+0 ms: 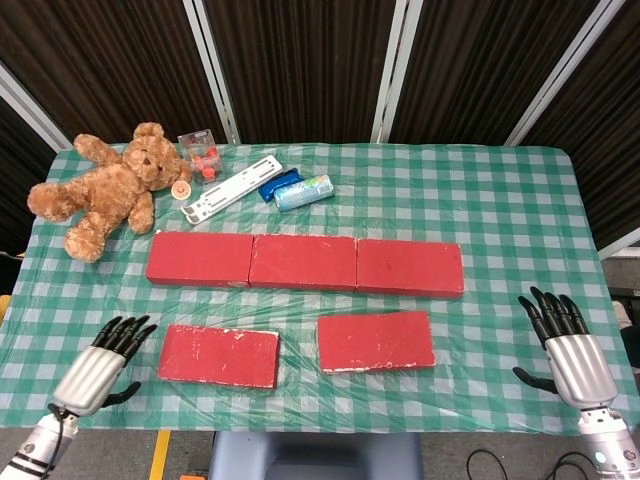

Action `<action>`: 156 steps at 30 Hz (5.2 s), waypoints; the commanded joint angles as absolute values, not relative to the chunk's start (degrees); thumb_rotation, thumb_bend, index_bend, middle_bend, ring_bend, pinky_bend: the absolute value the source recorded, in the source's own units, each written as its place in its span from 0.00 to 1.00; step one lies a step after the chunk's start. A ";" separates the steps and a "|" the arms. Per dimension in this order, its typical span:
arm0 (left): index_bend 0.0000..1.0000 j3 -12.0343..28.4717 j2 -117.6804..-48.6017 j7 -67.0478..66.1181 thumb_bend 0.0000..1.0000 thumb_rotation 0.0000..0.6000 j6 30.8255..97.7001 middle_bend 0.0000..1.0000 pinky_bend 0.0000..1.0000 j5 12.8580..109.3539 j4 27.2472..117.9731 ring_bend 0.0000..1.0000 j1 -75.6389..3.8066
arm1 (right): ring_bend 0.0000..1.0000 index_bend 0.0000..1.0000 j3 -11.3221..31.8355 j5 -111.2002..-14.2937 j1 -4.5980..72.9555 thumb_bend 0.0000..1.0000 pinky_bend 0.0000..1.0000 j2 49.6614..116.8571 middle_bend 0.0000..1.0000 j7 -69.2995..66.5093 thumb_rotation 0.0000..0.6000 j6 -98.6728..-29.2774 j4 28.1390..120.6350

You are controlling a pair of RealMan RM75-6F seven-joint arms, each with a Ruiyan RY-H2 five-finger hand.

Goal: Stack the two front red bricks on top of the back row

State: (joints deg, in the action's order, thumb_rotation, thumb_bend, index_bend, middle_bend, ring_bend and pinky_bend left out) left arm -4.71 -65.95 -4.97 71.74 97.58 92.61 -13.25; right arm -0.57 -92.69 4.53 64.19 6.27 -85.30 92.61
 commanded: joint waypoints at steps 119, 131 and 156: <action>0.47 -4.77 -73.19 -28.34 0.40 1.00 52.52 0.91 0.83 73.64 97.88 0.66 -34.57 | 0.00 0.00 -1.66 -92.45 5.35 0.09 0.00 64.17 0.00 7.58 1.00 -81.47 93.25; 0.48 -6.45 -74.67 -20.13 0.40 1.00 61.95 0.92 0.84 83.42 93.45 0.67 -29.30 | 0.00 0.00 -1.64 -92.37 5.18 0.09 0.00 64.26 0.00 7.82 1.00 -81.76 93.20; 0.49 7.91 -72.52 -28.68 0.40 1.00 55.56 0.93 0.84 71.10 93.35 0.67 -38.26 | 0.00 0.00 -0.50 -89.66 5.74 0.09 0.00 65.09 0.00 9.56 1.00 -80.33 92.86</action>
State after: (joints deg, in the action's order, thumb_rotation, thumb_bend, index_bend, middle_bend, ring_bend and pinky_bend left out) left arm 6.80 -72.43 -28.54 56.95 72.53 94.15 -37.02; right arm -0.58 -89.76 5.72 65.03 9.46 -80.38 92.88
